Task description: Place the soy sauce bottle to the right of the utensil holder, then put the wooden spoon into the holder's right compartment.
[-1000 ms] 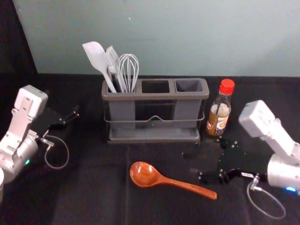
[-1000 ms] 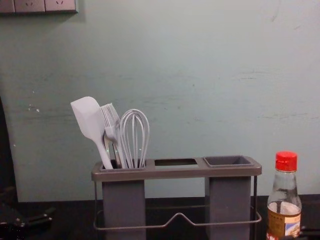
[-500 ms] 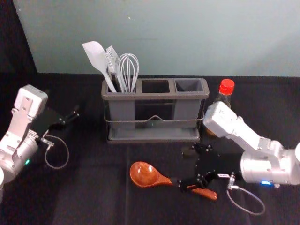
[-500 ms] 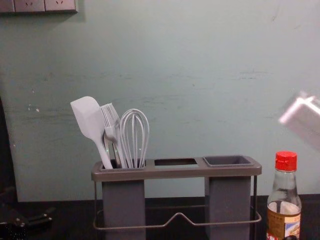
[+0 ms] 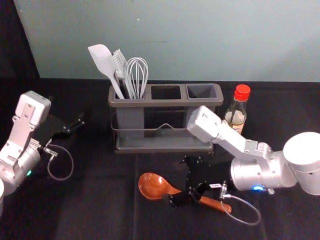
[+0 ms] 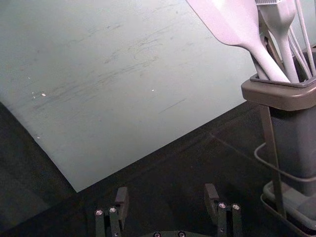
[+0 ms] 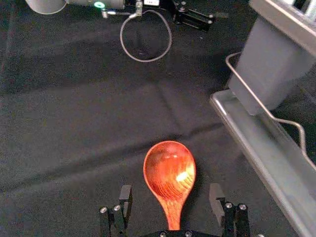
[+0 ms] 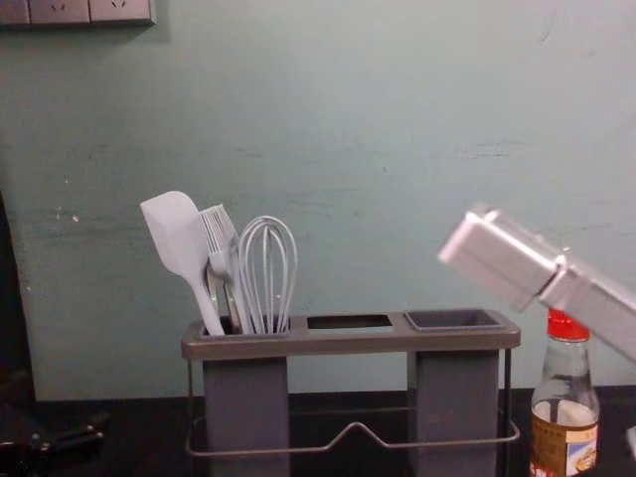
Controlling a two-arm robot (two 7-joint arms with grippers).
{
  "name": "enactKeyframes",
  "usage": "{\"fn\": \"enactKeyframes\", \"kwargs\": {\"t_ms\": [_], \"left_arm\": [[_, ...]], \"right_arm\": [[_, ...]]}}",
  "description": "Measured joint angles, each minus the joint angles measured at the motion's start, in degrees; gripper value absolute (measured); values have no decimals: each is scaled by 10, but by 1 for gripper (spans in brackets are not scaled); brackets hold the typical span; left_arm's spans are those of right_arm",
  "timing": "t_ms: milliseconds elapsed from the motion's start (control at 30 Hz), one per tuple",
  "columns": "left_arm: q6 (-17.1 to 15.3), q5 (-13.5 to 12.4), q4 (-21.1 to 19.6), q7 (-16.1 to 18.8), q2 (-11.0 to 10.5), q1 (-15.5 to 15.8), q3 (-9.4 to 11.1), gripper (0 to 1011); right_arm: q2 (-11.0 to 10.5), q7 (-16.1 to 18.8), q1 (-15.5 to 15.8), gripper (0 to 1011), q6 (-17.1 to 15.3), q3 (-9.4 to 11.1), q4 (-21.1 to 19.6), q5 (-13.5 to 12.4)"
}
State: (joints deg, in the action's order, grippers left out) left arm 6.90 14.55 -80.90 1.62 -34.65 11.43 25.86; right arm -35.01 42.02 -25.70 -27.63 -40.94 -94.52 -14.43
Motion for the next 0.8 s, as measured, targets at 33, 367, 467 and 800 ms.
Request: {"fn": "enactKeyframes", "kwargs": {"t_ms": [33, 367, 467, 800], "left_arm": [[0, 0, 0, 0, 0, 0, 0, 1005], [0, 0, 0, 0, 0, 0, 0, 1005], [0, 0, 0, 0, 0, 0, 0, 1005], [0, 0, 0, 0, 0, 0, 0, 1005]], "right_arm": [[3, 1, -2, 1002, 0, -3, 3, -1], [24, 3, -21, 1003, 1, -30, 35, -8], [28, 1, -26, 1002, 4, -35, 45, -9], [43, -1, -42, 1002, 15, -50, 76, -6]]}}
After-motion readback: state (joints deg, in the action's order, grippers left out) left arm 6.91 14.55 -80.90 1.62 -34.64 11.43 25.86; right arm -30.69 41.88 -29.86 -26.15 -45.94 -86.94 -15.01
